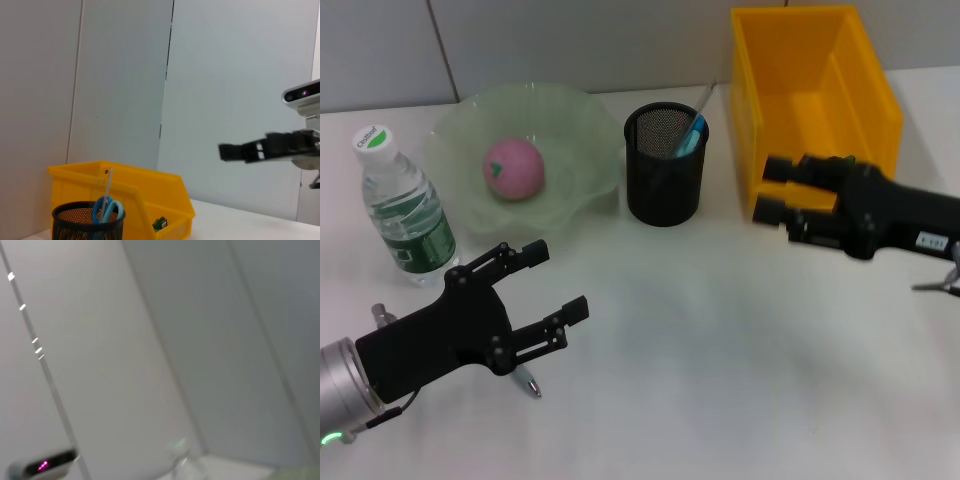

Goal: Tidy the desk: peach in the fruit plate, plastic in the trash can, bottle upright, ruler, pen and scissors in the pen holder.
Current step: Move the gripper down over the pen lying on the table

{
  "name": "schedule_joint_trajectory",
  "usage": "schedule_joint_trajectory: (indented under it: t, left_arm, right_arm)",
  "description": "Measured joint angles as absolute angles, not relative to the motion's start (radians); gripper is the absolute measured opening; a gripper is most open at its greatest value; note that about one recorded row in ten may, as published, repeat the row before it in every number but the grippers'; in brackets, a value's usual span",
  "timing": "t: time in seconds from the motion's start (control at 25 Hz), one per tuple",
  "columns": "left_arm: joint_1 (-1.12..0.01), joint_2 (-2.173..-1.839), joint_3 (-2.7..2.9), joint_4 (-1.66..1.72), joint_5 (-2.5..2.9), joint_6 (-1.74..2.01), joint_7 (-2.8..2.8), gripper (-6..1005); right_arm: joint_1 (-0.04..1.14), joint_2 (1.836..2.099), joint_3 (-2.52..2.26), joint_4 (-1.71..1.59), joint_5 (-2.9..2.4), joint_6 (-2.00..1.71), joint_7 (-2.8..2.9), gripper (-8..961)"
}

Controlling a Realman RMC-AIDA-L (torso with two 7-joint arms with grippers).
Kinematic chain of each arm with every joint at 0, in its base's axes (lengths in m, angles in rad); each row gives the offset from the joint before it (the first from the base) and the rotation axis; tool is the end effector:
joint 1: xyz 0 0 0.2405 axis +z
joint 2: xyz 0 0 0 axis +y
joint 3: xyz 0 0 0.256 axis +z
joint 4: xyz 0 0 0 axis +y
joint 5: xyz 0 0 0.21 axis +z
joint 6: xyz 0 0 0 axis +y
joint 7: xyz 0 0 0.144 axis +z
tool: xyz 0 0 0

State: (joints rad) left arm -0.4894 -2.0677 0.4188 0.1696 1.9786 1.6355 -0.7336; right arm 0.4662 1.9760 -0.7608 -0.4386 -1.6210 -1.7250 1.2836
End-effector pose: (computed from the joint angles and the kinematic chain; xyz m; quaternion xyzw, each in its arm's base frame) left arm -0.2760 0.2733 -0.0455 -0.8993 -0.1294 -0.3743 0.1855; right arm 0.2675 0.3064 0.0301 -0.8824 0.2177 0.3991 0.1209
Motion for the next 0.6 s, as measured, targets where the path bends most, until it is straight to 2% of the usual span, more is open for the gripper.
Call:
schedule_joint_trajectory:
  t: [0.6]
  left_arm:
    - [-0.511,-2.067,0.419,0.200,1.979,1.624,-0.768,813]
  right_arm:
    - [0.474,1.972,-0.761,-0.485,-1.731,-1.738,1.322,725]
